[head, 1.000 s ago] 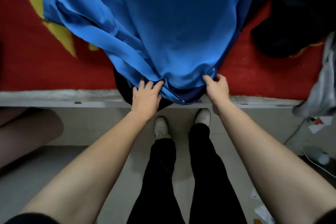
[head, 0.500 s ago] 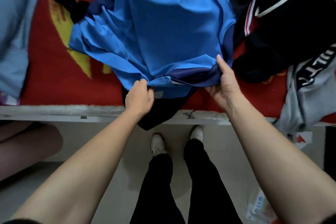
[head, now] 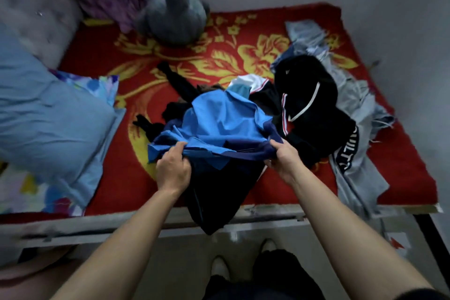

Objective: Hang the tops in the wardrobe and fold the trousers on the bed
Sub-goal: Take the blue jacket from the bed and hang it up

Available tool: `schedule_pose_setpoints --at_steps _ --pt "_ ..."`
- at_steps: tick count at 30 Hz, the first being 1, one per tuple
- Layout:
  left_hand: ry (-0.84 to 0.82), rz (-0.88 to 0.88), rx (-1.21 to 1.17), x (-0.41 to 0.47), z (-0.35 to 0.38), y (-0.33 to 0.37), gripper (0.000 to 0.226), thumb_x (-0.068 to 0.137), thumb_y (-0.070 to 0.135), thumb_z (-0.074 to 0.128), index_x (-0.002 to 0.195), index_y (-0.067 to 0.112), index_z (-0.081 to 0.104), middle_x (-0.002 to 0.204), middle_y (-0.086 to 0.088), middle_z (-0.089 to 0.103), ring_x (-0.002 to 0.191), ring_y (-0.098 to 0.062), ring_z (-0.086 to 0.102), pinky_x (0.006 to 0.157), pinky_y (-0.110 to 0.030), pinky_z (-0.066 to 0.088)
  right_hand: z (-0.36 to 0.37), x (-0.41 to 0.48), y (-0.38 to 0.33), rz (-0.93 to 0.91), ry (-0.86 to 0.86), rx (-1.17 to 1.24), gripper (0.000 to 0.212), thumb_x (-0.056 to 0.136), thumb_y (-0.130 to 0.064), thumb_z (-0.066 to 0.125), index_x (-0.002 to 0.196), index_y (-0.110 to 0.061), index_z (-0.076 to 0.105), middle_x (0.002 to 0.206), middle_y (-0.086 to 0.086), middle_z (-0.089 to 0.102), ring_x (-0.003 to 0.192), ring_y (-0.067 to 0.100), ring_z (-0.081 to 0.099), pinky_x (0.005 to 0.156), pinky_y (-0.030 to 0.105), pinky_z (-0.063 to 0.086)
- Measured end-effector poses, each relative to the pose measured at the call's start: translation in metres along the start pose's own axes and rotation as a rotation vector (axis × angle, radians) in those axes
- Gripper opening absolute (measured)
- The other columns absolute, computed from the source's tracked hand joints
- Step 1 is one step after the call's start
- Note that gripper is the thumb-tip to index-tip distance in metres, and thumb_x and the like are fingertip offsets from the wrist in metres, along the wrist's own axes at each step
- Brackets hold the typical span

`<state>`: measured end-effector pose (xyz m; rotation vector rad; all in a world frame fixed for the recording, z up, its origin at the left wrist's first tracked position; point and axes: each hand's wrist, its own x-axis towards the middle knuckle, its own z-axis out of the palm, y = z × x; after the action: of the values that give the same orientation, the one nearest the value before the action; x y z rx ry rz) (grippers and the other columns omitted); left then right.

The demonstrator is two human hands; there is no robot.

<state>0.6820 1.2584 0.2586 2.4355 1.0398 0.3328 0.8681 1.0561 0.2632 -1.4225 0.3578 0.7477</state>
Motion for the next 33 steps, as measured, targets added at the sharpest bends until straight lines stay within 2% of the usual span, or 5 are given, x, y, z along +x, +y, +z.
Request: schedule_pose_setpoints --at_steps 4,10,16,27,33 --pt "0.073 0.058 -0.029 0.008 -0.043 0.009 0.04 0.091 0.011 0.046 0.128 0.02 0.058 0.103 -0.009 0.062 0.092 -0.036 0.06 0.075 -0.047 0.049 0.015 -0.027 -0.035 -0.273 0.014 -0.081 0.025 0.104 -0.012 0.042 0.096 -0.025 0.062 0.115 0.015 0.063 0.086 0.019 0.059 0.055 0.024 0.051" --pt "0.071 0.148 -0.086 0.021 -0.067 0.039 0.042 0.081 0.019 0.038 0.112 0.019 0.066 0.103 0.001 0.06 0.097 -0.025 0.058 0.084 -0.045 0.048 0.029 -0.039 -0.063 -0.069 0.124 0.326 0.028 0.097 0.004 0.034 0.096 -0.01 0.057 0.086 0.01 0.063 0.066 0.02 0.063 0.044 0.024 0.051" --pt "-0.477 0.056 -0.134 0.048 -0.042 0.054 0.041 0.074 -0.002 0.043 0.089 0.026 0.069 0.1 0.0 0.067 0.103 -0.021 0.062 0.088 -0.029 0.047 -0.004 -0.015 -0.082 0.128 -0.139 0.183 0.024 0.097 -0.017 0.051 0.103 -0.002 0.068 0.081 0.015 0.074 0.064 0.026 0.072 0.056 0.03 0.059" --pt "-0.354 0.161 0.168 0.152 0.023 0.203 0.077 0.09 0.018 0.054 0.155 0.026 0.013 0.145 -0.009 0.033 0.132 -0.03 0.038 0.103 -0.043 0.039 -0.09 0.051 -0.201 -0.741 -0.324 -1.059 0.029 0.094 -0.023 0.061 0.108 -0.046 0.071 0.103 -0.011 0.075 0.101 0.008 0.066 0.093 0.03 0.05" --pt "-0.57 0.469 0.484 0.178 0.07 0.293 0.097 0.089 0.033 0.07 0.153 0.049 -0.001 0.161 -0.01 -0.016 0.149 -0.031 -0.007 0.114 -0.047 0.025 -0.112 0.063 -0.25 -1.161 -0.352 -1.272 0.024 0.097 -0.018 0.059 0.111 -0.028 0.076 0.076 -0.016 0.049 0.079 0.016 0.062 0.066 0.025 0.041"
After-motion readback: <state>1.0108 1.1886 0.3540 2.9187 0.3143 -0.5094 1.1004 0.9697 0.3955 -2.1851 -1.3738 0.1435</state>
